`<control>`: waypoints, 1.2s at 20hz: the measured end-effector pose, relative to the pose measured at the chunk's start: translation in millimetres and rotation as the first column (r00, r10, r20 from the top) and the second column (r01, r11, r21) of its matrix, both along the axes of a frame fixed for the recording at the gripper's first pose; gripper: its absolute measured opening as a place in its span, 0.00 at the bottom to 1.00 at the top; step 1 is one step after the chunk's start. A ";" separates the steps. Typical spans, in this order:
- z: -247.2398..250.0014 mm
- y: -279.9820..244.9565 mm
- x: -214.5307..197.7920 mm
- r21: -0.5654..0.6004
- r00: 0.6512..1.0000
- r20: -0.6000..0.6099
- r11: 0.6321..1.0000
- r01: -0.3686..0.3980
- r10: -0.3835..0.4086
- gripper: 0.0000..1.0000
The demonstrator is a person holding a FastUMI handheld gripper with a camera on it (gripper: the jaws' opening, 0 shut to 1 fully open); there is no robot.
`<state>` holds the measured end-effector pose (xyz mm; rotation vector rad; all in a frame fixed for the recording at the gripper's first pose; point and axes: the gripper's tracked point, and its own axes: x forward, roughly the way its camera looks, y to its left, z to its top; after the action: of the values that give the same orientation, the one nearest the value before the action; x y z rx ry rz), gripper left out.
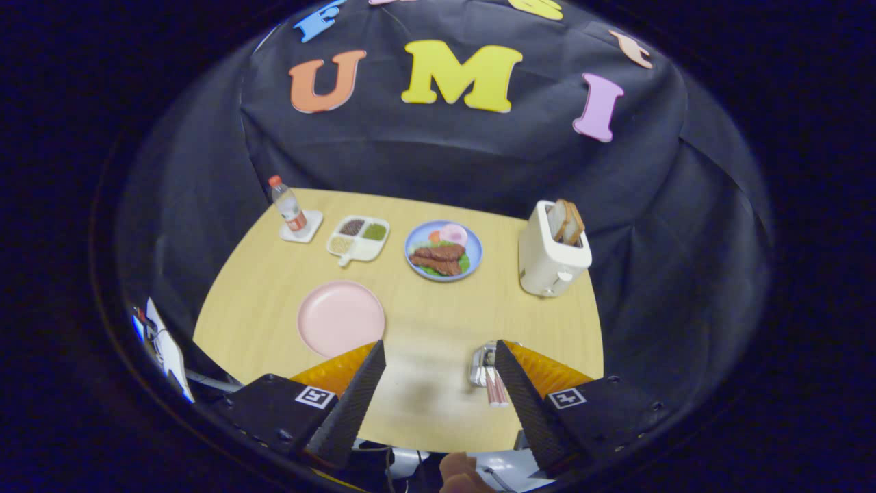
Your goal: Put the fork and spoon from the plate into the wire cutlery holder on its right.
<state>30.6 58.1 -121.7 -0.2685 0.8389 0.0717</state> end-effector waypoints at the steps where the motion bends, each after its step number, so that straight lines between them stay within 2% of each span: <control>1: 16.4 8.9 -2.6 0.026 0.999 0.053 1.000 -0.011 0.010 0.97; 3: 51.8 21.0 -10.3 0.074 0.986 0.167 0.997 -0.025 0.012 0.97; 5: 81.8 28.8 -12.8 0.117 0.957 0.289 0.993 -0.030 -0.006 0.97; 8: 122.2 26.5 -13.4 0.156 0.883 0.465 0.988 -0.011 -0.064 0.96; 9: 137.1 29.6 -19.0 0.178 0.849 0.523 0.984 -0.025 -0.073 0.96; 10: 150.0 38.1 -22.6 0.187 0.816 0.576 0.980 -0.075 -0.048 0.96; 12: 170.2 47.2 -40.9 0.174 0.769 0.638 0.978 -0.112 -0.025 0.96; 14: 195.2 39.2 -59.7 0.119 0.717 0.697 0.988 -0.101 -0.010 0.96; 15: 196.9 38.7 -65.3 0.113 0.704 0.710 0.990 -0.084 -0.021 0.96; 17: 207.4 44.5 -73.4 0.148 0.667 0.744 0.984 -0.100 -0.044 0.96; 24: 211.3 24.2 -77.7 0.201 0.660 0.742 0.978 -0.056 -0.115 0.95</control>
<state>-47.1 82.3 89.6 -0.0629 -0.0129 0.0103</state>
